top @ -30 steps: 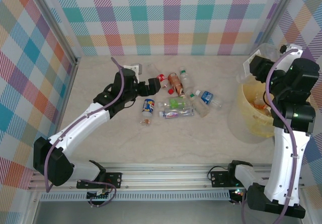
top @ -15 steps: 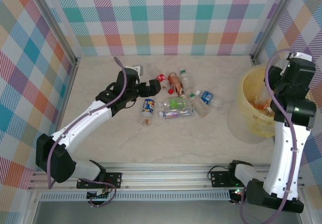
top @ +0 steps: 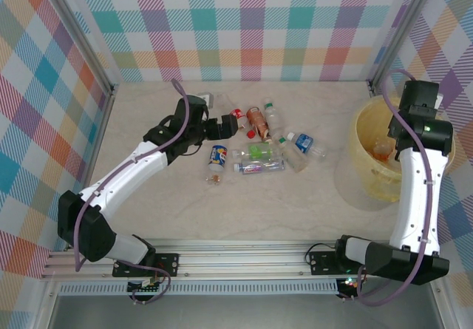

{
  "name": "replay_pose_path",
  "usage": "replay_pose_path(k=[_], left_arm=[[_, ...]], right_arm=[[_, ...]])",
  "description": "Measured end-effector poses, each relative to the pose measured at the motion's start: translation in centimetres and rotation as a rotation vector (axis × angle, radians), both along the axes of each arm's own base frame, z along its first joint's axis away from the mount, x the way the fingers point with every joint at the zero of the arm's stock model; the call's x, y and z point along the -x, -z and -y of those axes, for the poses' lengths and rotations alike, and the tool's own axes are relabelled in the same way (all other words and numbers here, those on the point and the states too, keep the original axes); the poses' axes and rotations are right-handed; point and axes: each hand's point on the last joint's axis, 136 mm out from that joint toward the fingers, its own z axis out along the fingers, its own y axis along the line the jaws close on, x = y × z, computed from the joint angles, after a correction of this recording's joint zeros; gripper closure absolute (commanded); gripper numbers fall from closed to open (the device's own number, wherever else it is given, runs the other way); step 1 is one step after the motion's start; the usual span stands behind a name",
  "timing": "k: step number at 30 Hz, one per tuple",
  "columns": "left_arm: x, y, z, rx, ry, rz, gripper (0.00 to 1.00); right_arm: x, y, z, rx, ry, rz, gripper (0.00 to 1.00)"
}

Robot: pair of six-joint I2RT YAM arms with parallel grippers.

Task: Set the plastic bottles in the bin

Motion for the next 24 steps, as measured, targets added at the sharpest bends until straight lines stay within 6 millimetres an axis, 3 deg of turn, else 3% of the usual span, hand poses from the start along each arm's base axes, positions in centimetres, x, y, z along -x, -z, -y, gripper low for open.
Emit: replay_pose_path(k=[4, 5, 15, 19, 24], left_arm=[[0.1, 0.2, -0.1, -0.006, -0.001, -0.007, 0.00], [0.0, 0.2, -0.1, -0.005, -0.002, -0.007, 0.00], [-0.2, 0.4, -0.6, 0.008, -0.055, -0.026, 0.00], [-0.4, 1.3, -0.9, 0.012, -0.080, -0.060, 0.00], [-0.4, 2.3, -1.6, 0.016, -0.115, -0.106, 0.00]], right_arm=[[0.3, 0.6, 0.1, -0.010, 0.019, -0.015, 0.05], [0.3, 0.5, 0.0, -0.014, 0.017, -0.010, 0.03], [-0.5, -0.2, -2.0, -0.106, -0.073, 0.081, 0.00], [-1.8, -0.7, -4.4, -0.198, -0.170, 0.154, 0.00], [-3.4, -2.1, -10.1, -0.355, -0.396, 0.244, 0.00]])
